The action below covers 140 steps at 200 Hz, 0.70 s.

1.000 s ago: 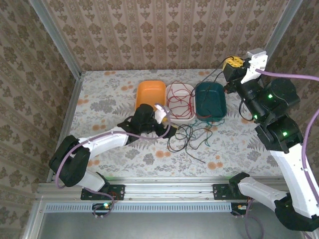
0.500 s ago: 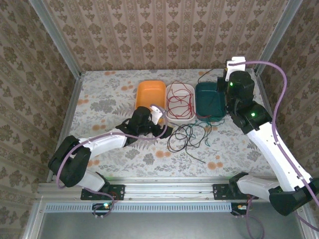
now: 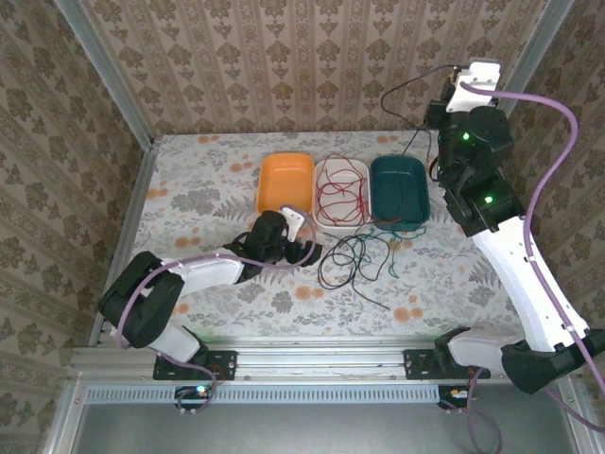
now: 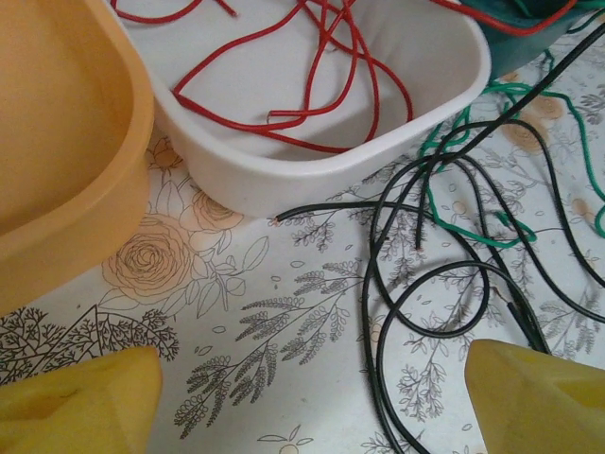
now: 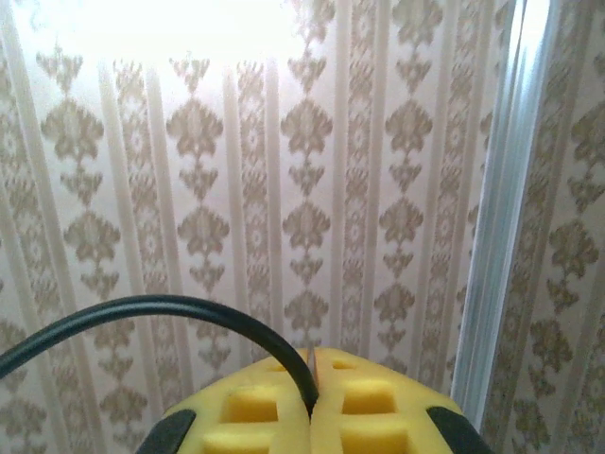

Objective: Untangle the cables

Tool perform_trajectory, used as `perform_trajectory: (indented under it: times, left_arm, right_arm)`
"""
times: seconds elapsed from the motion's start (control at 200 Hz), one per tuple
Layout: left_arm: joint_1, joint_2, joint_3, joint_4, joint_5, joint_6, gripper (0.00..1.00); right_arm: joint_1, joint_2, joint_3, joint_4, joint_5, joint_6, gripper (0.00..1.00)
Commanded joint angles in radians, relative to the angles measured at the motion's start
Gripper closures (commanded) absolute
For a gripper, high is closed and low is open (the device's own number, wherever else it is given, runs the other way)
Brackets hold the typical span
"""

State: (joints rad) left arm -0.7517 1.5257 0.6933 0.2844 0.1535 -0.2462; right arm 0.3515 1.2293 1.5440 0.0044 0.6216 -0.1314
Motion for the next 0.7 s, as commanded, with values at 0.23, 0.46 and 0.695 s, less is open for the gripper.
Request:
perform_trajectory:
  times: [0.23,0.46,0.695]
  left_arm:
    - [0.019,0.021,0.028,0.004,-0.066,-0.064,0.15]
    - [0.074,-0.025,-0.044,0.046,-0.114,-0.167,0.15]
    - [0.110,-0.115,-0.095,0.081,-0.176,-0.243,0.15]
  right_arm:
    - [-0.010,0.197,0.328,-0.165,-0.027,-0.045,1.00]
    - [0.007,0.306,0.487,-0.306,-0.244,0.032,1.00]
    - [0.010,0.470,0.726,-0.386,-0.403,0.166,1.00]
